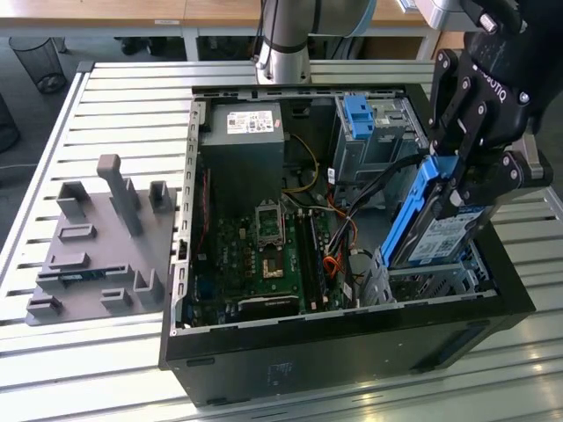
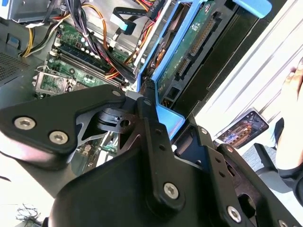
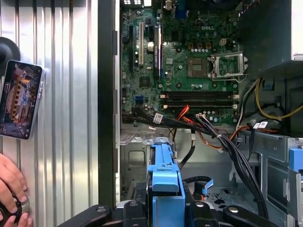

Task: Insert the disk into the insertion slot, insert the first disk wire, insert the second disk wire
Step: 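Insert the disk into the insertion slot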

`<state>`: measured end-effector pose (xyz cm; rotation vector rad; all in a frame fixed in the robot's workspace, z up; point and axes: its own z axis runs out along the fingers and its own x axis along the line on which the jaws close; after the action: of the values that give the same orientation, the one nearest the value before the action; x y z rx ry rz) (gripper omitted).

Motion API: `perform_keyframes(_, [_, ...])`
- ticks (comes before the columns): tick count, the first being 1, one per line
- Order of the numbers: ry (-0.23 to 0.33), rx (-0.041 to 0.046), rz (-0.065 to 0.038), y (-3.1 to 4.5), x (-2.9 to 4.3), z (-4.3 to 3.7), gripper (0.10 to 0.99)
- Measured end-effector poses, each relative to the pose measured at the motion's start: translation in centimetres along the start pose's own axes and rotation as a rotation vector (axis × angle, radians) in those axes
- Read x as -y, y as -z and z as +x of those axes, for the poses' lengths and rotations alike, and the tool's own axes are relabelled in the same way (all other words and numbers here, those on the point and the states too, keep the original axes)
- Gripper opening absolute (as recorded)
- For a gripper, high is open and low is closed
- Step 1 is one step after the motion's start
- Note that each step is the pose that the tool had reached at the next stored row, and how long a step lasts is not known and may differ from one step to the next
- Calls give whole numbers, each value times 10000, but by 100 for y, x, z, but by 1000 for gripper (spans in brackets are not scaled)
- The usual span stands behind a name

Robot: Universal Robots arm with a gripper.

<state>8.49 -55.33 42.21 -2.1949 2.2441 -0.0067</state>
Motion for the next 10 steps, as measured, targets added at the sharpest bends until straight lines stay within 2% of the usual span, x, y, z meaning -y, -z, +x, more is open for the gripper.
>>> perform_keyframes(10, [0,0,0,-90,-1,-2,365])
